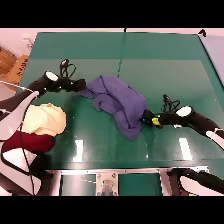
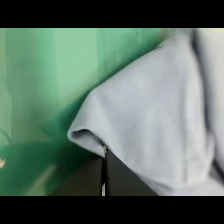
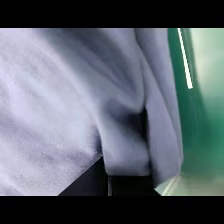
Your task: Fold the shirts.
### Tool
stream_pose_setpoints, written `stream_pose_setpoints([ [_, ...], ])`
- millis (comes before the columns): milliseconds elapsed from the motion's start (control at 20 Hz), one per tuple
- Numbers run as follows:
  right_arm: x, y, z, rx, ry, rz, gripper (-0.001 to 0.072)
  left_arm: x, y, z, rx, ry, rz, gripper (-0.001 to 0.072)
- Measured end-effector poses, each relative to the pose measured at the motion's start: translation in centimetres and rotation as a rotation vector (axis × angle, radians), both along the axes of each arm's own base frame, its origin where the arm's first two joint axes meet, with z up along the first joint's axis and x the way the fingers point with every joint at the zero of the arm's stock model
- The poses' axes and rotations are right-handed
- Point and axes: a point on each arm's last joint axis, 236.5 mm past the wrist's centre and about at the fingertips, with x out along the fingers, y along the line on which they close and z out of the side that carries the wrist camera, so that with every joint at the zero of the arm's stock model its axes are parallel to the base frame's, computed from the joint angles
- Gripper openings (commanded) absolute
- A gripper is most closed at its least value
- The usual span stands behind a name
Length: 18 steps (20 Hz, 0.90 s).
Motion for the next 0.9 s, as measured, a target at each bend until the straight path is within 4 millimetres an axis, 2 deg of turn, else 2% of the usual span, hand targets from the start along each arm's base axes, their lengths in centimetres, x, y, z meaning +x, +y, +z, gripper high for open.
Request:
stream_pose_setpoints([
  [100, 1.3, 0.1, 2.1, 0.016, -0.052, 0.011, 0.0011, 1.0, -0.2, 3.3, 0.006, -0.081, -0.023, 0.0019],
  [150, 2.3, -0.1, 3.8, 0.022, -0.096, 0.01, 0.0011, 1.4, -0.2, 5.2, 0.016, -0.125, -0.036, 0.0019],
  [250, 4.5, -0.9, 8.5, 0.033, -0.21, 0.004, 0.0011, 2.1, 0.1, 10.5, 0.048, -0.242, -0.058, 0.0019],
  [400, 7.2, -3.3, 18.3, 0.019, -0.434, -0.013, 0.0011, 1.5, 1.1, 20.2, 0.129, -0.451, -0.084, 0.002],
  [500, 7.5, -5.2, 26.6, -0.011, -0.618, -0.034, 0.0011, -0.1, 1.9, 27.4, 0.184, -0.601, -0.086, 0.002],
  [600, 6.4, -6.9, 34.6, -0.063, -0.8, -0.055, 0.0011, -2.8, 2.7, 34.3, 0.224, -0.74, -0.08, 0.002],
  [750, 2.7, -8.3, 45.2, -0.158, -1.06, -0.087, 0.0011, -8.6, 3.8, 43.6, 0.249, -0.938, -0.055, 0.0019],
  [800, 1.1, -8.4, 48.2, -0.19, -1.136, -0.097, 0.0011, -10.9, 4.1, 46.6, 0.254, -1.005, -0.042, 0.002],
  [900, -2.0, -8.5, 52.5, -0.261, -1.253, -0.113, 0.0011, -15.4, 4.9, 51.3, 0.26, -1.123, -0.017, 0.002],
])
